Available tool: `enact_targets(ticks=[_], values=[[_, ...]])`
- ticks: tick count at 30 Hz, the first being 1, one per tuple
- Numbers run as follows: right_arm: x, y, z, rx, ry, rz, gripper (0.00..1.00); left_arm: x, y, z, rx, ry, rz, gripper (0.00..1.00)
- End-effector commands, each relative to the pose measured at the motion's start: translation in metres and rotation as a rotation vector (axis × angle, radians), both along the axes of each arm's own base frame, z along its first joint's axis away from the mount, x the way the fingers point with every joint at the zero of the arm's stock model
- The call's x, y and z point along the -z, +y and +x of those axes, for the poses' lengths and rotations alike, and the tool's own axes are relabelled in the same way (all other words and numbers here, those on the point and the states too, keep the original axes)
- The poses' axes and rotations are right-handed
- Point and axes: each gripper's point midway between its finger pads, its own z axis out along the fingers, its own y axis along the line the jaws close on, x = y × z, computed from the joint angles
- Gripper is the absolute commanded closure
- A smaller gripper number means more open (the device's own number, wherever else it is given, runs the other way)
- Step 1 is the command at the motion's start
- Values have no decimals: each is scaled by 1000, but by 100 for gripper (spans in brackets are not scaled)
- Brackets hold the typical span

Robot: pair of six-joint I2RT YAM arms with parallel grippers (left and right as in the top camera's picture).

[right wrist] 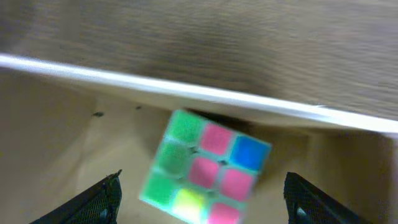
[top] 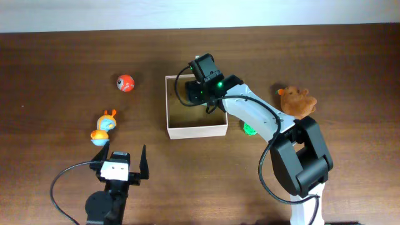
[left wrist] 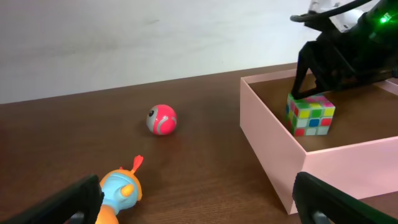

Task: Pack container
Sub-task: 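Lower the cube into the box and open the right gripper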

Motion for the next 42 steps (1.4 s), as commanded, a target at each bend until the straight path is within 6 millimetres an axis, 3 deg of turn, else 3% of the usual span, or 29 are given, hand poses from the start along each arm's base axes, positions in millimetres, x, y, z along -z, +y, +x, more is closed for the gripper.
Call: enact_targets(ticks=[1,5,8,10,16,28,42], values=[[-17,36,-13,-157,35,137,24,0,1,0,-3,-8,18,1],[-29,52,-19,-218,55,218,47,0,1,0,-3,-8,18,1],[-33,58,-18,-231,41,235,72,0,1,0,-3,-8,18,1],[-34,63,-18,-239,28,241,76,0,1,0,-3,-8,18,1],[-34,81,-12,-266,-27,266,75,0,1,0,-3,-8,18,1],[7,86,-6,-259,3,246,75,0,1,0,-3,-8,18,1],[26,44,4,-113,-15,33,75,0,1,0,-3,-8,18,1]])
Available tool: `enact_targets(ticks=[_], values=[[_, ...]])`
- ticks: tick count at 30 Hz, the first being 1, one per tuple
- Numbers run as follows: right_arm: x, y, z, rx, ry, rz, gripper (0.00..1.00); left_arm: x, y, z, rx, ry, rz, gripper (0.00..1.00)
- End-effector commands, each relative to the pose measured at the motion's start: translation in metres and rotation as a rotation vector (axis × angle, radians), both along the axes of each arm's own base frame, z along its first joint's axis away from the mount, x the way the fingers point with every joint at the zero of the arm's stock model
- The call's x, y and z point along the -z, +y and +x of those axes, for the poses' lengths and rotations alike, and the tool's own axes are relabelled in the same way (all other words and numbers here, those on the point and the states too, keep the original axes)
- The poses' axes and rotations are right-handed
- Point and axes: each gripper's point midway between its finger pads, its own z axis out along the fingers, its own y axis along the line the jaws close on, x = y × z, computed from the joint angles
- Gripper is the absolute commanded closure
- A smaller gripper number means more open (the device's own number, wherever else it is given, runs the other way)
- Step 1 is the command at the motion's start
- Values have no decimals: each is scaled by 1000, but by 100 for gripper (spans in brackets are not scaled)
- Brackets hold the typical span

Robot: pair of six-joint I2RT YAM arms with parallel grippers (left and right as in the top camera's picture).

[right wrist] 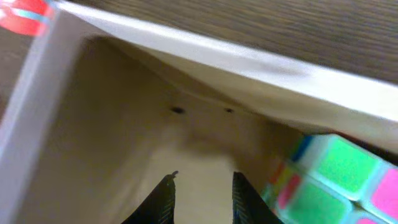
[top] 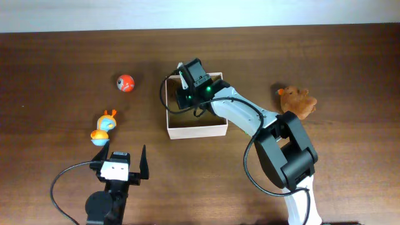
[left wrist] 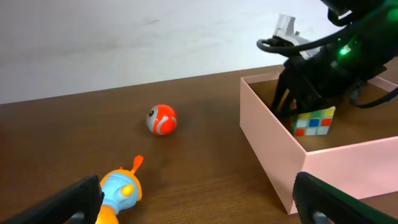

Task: Pack container
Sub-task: 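Lower the cube into the box and open the right gripper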

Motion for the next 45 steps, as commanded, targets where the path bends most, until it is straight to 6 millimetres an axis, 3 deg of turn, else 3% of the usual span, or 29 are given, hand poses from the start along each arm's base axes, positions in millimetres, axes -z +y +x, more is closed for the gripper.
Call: enact_targets(ticks=[1,8,28,36,45], values=[[-1,-10,10,42,-43,-65,75,0,1,0,-3,-8,19,1],[-1,-15,13,59,-55,-86,75,0,1,0,-3,-8,19,1],[3,-59,33,154,-47,-129,76,0,1,0,-3,-8,19,1],[2,-60,34,147,-53,-132,75,0,1,0,-3,-8,19,1],[1,-59,36,18,-108,-201,75,0,1,0,-3,-8,19,1]])
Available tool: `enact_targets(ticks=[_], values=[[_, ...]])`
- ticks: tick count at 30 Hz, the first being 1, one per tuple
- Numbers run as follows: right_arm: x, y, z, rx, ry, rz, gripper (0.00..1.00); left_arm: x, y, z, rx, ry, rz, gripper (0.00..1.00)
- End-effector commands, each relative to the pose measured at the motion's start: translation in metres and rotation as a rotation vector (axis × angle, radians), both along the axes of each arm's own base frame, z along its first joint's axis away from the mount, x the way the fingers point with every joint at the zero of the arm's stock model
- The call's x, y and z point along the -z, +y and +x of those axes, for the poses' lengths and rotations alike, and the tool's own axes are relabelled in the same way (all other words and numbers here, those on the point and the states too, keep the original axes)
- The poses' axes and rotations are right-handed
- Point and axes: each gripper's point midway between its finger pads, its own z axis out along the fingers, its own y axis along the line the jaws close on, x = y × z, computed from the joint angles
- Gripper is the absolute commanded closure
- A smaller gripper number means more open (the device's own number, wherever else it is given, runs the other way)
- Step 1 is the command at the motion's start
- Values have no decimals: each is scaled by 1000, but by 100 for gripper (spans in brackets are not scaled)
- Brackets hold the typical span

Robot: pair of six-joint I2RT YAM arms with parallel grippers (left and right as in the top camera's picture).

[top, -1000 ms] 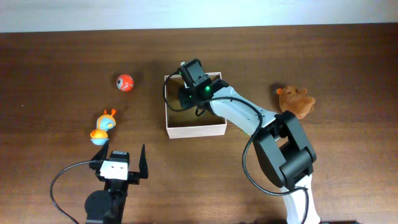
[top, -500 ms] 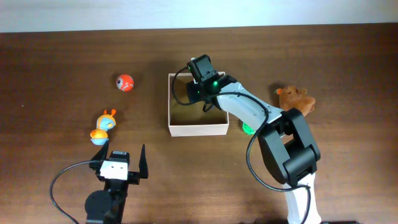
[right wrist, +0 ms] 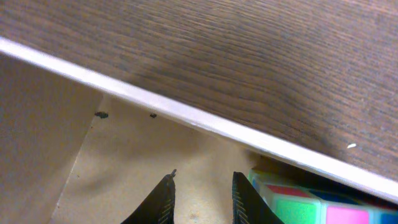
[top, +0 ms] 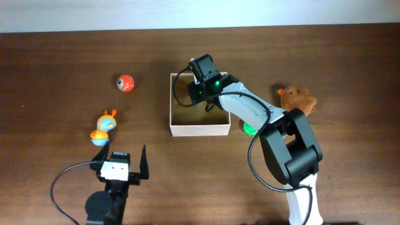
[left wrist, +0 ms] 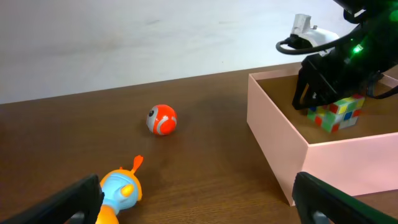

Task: Pack container
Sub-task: 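Lower the cube into the box and open the right gripper, then raise the right gripper and move it right to the brown plush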

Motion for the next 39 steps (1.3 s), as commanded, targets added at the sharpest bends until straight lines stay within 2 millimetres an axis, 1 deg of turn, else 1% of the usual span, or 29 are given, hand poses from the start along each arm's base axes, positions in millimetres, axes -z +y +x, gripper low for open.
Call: enact_targets(ticks=[1,4,8,11,17,20,23,25,27,30,32,35,39], values=[[-4,-5,9,-49,-43,-52,75,0,1,0,-3,-8,19,1],[-4,-5,9,-71,-53,-70,75,0,1,0,-3,-8,19,1],[-5,-12,13,-51,-68,-101,75,0,1,0,-3,-8,19,1],[-5,-12,13,-83,-77,-121,75,0,1,0,-3,-8,19,1],[-5,-12,12,-91,-76,-126,75,0,1,0,-3,-8,19,1],[-4,-7,9,-106,-66,-114,75,0,1,0,-3,-8,19,1],[-12,8,1,-152,-45,-68,75,0,1,0,-3,-8,19,1],[-24,18,-3,-175,-47,-51,75,0,1,0,-3,-8,19,1],[-41,26,-6,-191,-53,-44,75,0,1,0,-3,-8,19,1],[-72,40,-12,-219,-57,-42,70,0,1,0,-3,-8,19,1],[-92,48,-19,-241,-53,-47,70,0,1,0,-3,-8,19,1],[-123,56,-30,-263,-45,-48,70,0,1,0,-3,-8,19,1],[-162,59,-44,-285,-44,-45,71,0,1,0,-3,-8,19,1]])
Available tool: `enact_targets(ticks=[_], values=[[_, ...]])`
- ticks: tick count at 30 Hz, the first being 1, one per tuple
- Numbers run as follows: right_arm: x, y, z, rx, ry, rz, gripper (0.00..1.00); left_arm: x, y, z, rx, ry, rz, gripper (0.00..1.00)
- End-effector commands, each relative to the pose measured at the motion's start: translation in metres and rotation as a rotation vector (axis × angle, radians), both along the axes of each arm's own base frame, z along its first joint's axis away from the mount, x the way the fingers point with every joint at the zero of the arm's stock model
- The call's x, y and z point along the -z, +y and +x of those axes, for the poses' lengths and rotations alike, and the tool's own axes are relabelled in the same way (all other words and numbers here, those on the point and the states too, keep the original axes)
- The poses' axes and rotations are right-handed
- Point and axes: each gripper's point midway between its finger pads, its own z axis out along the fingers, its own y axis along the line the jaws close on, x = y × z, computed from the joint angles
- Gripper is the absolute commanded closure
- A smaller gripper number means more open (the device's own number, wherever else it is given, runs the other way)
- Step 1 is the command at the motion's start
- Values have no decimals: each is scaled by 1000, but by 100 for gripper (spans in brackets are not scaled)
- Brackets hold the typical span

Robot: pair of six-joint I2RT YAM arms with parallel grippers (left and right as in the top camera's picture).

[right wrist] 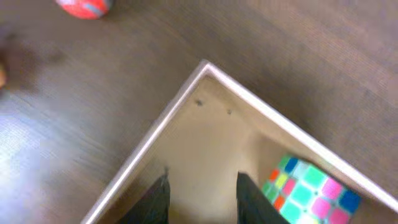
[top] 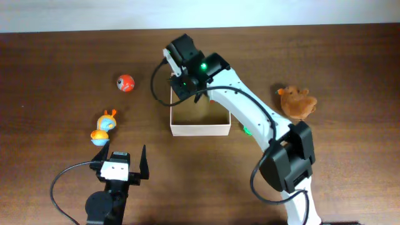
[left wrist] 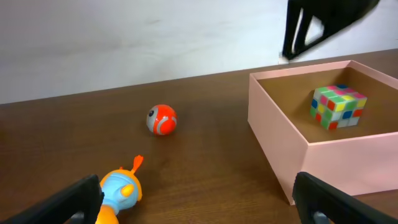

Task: Pack container
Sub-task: 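Raise the right gripper and move it right to the brown plush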

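Note:
The pink box (top: pixel 199 130) stands at the table's middle, with a multicoloured cube (left wrist: pixel 339 106) lying in its far right part; the cube (right wrist: pixel 311 193) also shows in the right wrist view. My right gripper (top: pixel 178 78) hangs above the box's far left corner (right wrist: pixel 205 65), its fingers (right wrist: pixel 158 193) a little apart with nothing between them. Low at the front left, my left gripper (left wrist: pixel 199 205) is open wide and holds nothing. An orange-and-blue duck toy (left wrist: pixel 118 193) lies just inside its left finger.
A red ball (top: pixel 125 82) lies left of the box, with the duck toy (top: pixel 104 127) nearer the front. A brown plush (top: pixel 297 102) sits at the right. A green thing (top: pixel 249 130) peeks out by the box's right wall, under the right arm.
My right gripper was down inside the box beside the cube; it is now raised above the box's far left corner. Cube, box and left gripper have not moved.
My right gripper was wide open over the cube in the box. Then its fingers were closer together at the cube's left. By the last moment the box and cube stood slightly further right. Now the gripper is up and clear, with the cube resting in the box.

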Motion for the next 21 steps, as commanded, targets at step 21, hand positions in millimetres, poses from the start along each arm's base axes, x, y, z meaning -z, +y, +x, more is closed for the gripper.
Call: enact_targets(ticks=[21], values=[[-218,-96,-56,204,-247,13,75,0,1,0,-3,-8,19,1]])
